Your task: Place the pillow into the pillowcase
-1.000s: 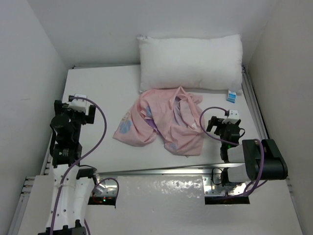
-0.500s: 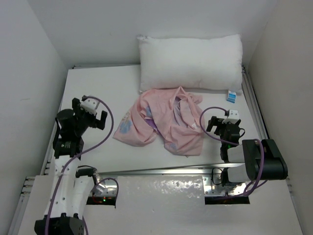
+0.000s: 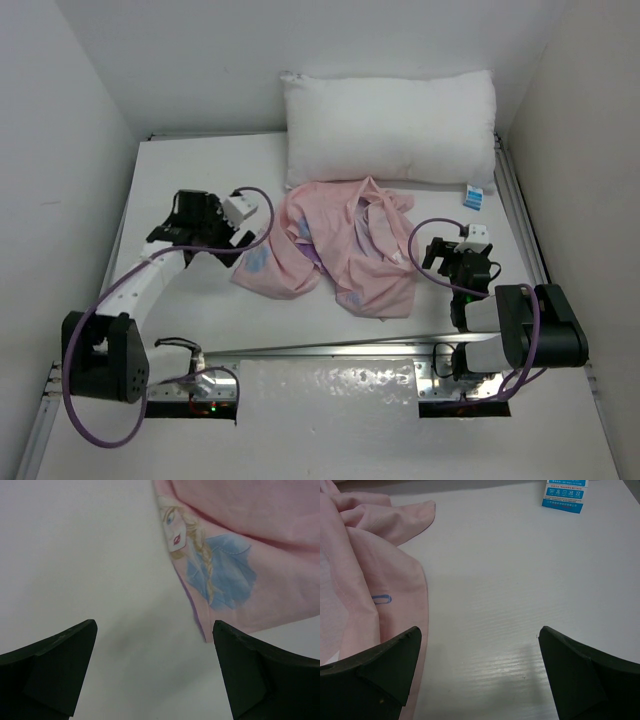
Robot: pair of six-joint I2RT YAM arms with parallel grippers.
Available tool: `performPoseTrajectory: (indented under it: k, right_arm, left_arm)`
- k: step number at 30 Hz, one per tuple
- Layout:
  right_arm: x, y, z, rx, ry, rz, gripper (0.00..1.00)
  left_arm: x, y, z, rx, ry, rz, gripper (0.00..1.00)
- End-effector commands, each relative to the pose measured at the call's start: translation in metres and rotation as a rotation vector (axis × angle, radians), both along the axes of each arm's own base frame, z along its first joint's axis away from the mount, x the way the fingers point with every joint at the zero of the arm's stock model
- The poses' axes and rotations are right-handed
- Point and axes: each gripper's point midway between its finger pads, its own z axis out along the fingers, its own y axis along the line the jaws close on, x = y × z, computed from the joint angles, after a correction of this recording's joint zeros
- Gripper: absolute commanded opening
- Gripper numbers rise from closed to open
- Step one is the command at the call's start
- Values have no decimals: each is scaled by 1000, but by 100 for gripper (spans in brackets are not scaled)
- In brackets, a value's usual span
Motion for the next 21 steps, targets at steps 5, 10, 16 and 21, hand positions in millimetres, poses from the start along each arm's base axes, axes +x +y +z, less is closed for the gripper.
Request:
performPoseTrajectory:
  k: [5,10,16,21]
  right_arm:
    - [-15,4,-9,-2,16,22,99]
    - [-16,4,-9,-1,13,22,99]
    - [-15,4,-9,-2,19,19,99]
    - [-1,11,10,6,33,62,99]
  left_arm:
    - [16,-23,50,161,47,-263,100]
    - [8,-40,61,76,70,-316,100]
    - [17,-102,19,-150,176,-178,100]
    - [29,-135,-5,-175,193,-163,100]
